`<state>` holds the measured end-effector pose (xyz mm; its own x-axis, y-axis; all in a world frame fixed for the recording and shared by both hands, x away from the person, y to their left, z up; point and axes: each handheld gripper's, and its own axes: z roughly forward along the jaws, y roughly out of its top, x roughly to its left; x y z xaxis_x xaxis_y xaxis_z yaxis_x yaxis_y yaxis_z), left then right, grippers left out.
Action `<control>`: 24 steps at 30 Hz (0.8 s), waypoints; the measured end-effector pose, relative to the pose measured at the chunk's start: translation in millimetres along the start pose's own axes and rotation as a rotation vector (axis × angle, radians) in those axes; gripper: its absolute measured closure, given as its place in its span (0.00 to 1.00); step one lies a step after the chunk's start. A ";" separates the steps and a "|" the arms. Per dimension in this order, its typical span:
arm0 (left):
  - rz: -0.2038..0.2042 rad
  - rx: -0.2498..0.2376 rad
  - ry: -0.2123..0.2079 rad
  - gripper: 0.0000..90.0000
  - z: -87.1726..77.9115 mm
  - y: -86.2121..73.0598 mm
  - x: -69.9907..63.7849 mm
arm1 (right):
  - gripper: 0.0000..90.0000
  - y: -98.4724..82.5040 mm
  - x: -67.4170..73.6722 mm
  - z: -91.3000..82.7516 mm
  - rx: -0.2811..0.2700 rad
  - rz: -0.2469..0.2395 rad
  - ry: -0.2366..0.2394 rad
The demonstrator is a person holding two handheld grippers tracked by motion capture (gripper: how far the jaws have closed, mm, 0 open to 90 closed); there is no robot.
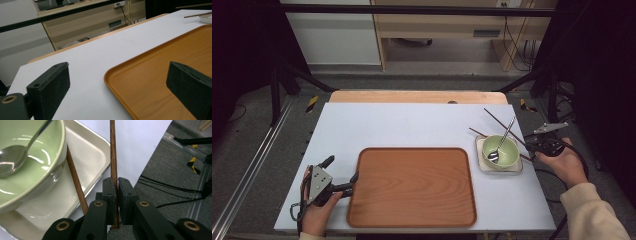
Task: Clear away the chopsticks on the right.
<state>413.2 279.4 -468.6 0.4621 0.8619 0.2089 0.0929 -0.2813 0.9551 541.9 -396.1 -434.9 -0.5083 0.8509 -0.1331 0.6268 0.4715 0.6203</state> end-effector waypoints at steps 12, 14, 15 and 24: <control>-0.007 -0.005 0.004 0.05 -1.2 0.0 1.0 | 0.94 6.5 -1.6 -3.9 -0.010 0.012 -0.059; -0.008 -0.004 0.004 0.05 -0.8 -0.3 0.9 | 0.94 8.6 -5.3 -12.1 -0.034 0.036 -0.099; -0.008 -0.004 0.004 0.05 -0.8 -0.3 0.9 | 0.94 9.3 -5.9 -14.8 -0.042 0.046 -0.111; -0.014 -0.008 0.005 0.05 -1.8 -0.4 1.4 | 0.94 28.3 0.1 -67.0 -0.187 0.136 -0.235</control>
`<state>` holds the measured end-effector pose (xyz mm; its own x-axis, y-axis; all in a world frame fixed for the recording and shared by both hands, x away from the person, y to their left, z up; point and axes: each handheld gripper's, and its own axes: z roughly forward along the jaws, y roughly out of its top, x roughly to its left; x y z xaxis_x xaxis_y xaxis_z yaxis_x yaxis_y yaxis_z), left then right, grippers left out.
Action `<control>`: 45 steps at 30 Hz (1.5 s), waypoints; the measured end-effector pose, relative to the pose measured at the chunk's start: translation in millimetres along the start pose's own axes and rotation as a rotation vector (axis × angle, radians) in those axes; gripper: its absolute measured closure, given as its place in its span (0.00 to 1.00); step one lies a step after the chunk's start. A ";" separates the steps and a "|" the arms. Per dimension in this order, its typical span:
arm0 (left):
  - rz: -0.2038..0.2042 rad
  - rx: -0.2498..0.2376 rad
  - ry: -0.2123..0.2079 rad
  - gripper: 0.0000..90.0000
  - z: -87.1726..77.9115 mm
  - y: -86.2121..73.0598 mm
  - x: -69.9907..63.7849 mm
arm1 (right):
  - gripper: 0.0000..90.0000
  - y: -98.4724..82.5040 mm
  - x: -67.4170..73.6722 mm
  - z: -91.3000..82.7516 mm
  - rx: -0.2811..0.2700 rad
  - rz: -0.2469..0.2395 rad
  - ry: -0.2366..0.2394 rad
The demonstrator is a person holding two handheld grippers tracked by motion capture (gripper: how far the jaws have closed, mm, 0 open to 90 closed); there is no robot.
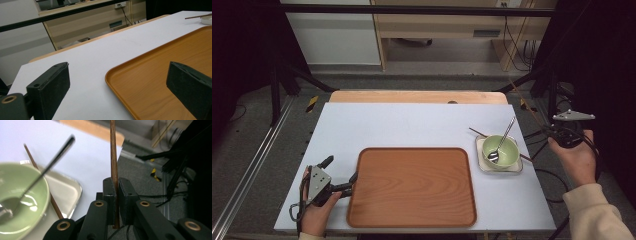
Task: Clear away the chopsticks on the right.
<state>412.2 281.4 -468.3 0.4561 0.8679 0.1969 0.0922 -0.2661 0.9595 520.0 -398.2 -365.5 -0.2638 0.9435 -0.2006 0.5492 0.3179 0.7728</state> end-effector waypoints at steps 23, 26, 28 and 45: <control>-0.013 -0.008 -0.003 0.05 -1.2 -0.2 1.3 | 0.94 12.6 182.9 -47.0 -0.045 -0.133 0.325; -0.015 -0.007 -0.002 0.05 -0.6 -0.5 1.2 | 0.94 4.7 200.1 -44.2 -0.034 -0.149 0.353; -0.015 -0.003 -0.002 0.05 -0.2 -0.8 0.9 | 0.94 3.1 203.5 -43.7 -0.028 -0.152 0.358; -0.010 -0.007 0.003 0.05 -2.1 0.3 0.1 | 0.94 -30.4 246.4 -33.8 0.050 -0.112 0.413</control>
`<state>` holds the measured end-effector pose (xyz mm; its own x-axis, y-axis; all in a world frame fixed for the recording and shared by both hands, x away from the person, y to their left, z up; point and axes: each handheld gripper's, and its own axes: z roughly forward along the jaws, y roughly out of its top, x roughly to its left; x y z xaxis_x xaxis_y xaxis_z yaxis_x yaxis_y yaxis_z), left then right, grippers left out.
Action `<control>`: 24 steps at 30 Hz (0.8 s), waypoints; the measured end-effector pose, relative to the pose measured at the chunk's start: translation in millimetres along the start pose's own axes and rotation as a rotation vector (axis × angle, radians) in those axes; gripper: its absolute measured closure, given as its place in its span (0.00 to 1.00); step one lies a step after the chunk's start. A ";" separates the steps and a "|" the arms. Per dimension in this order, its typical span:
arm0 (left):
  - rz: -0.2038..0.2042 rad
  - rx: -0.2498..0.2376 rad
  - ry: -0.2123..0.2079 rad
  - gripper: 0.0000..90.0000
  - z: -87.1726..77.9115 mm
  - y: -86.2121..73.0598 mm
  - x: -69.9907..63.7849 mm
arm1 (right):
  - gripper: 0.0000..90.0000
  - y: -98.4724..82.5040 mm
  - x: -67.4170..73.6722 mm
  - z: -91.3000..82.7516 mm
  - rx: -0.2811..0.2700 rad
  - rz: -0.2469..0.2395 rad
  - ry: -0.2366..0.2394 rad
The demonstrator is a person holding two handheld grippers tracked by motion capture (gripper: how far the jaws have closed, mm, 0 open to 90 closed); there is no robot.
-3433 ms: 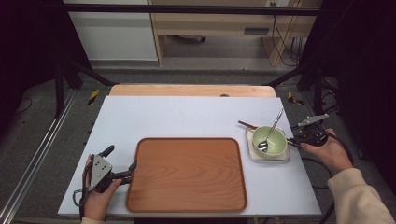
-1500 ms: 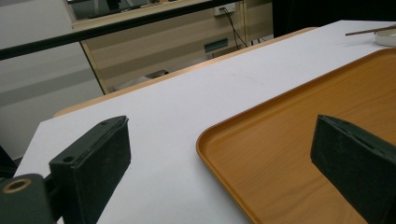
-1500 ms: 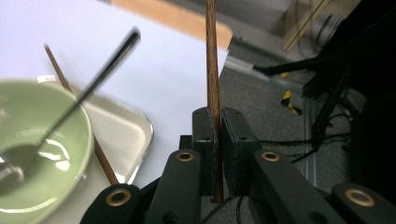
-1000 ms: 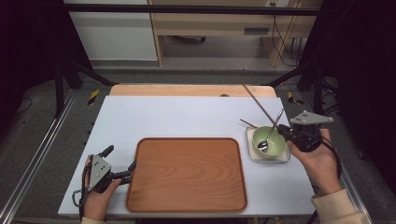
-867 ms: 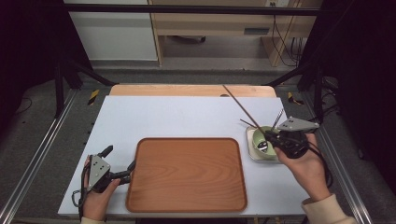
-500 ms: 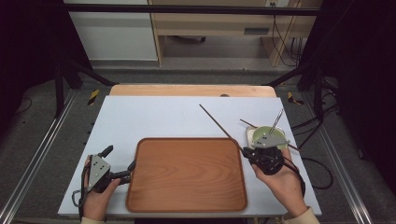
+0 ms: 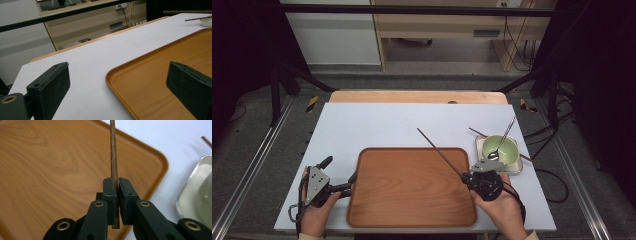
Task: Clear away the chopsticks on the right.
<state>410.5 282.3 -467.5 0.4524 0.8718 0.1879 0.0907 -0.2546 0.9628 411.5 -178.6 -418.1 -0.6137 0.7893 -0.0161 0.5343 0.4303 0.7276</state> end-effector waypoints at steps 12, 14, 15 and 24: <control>0.005 -0.003 0.001 0.05 -0.6 0.5 0.4 | 0.94 -18.5 20.5 0.0 0.011 0.036 -0.010; 0.007 0.000 0.002 0.05 -0.9 0.2 0.6 | 0.94 -20.3 21.6 -0.8 0.011 0.032 -0.010; 0.004 -0.002 0.003 0.05 -1.3 0.3 0.6 | 0.94 -21.0 22.2 -1.0 0.015 0.036 -0.008; 0.012 0.000 0.004 0.05 0.2 0.9 -0.6 | 0.94 -30.5 26.2 -4.7 0.022 0.037 0.001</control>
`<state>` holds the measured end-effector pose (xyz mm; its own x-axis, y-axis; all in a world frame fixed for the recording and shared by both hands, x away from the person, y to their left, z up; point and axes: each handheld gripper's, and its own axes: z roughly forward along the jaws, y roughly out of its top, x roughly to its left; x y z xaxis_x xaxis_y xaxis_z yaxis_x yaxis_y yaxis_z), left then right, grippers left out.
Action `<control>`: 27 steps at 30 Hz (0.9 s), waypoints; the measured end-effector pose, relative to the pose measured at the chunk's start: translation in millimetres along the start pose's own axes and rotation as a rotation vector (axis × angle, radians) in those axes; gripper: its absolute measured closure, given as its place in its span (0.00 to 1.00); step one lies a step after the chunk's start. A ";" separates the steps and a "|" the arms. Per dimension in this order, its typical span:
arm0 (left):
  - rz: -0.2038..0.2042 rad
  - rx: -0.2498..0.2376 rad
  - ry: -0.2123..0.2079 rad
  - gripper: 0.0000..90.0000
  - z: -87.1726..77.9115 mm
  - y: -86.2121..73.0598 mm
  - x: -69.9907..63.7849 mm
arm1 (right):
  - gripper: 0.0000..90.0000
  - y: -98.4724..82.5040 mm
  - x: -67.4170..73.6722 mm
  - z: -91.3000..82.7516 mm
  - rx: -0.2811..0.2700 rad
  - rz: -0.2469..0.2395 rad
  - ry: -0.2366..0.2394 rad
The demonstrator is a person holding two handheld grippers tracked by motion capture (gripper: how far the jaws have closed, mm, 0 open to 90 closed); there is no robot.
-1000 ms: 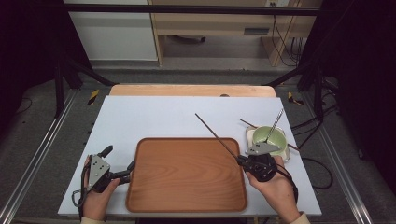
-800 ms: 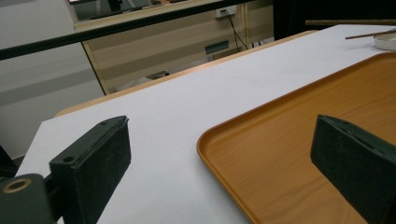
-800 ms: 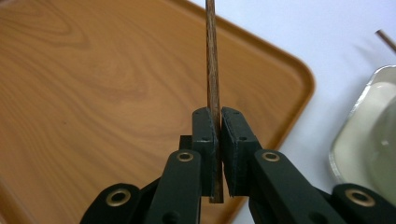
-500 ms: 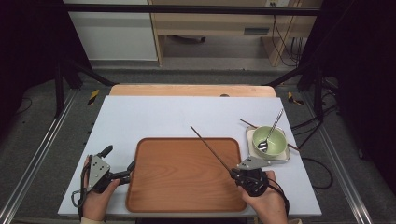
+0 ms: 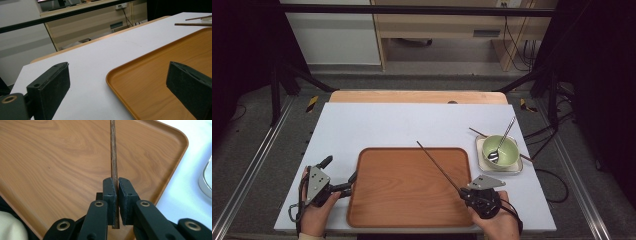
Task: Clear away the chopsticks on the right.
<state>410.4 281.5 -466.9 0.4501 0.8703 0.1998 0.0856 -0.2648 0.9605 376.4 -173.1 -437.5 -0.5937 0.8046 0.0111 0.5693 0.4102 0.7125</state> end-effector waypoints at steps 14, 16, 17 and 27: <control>0.002 0.004 -0.003 0.05 0.8 -0.5 -0.6 | 0.94 -10.6 5.2 4.6 0.066 0.058 -0.033; 0.004 0.005 -0.003 0.05 0.9 -0.4 -0.6 | 0.94 -12.3 6.9 4.0 0.077 0.084 -0.048; 0.003 0.004 -0.003 0.05 0.8 -0.4 -0.6 | 0.94 -13.7 7.5 4.2 0.082 0.085 -0.050; 0.006 0.004 -0.005 0.05 1.3 -0.5 -0.4 | 0.94 -20.5 10.8 7.4 0.126 0.123 -0.081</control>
<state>411.4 280.7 -467.6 0.4549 0.8668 0.2043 0.0867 -0.2714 0.9586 362.6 -169.7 -457.2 -0.4706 0.8818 0.0322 0.7041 0.3532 0.6161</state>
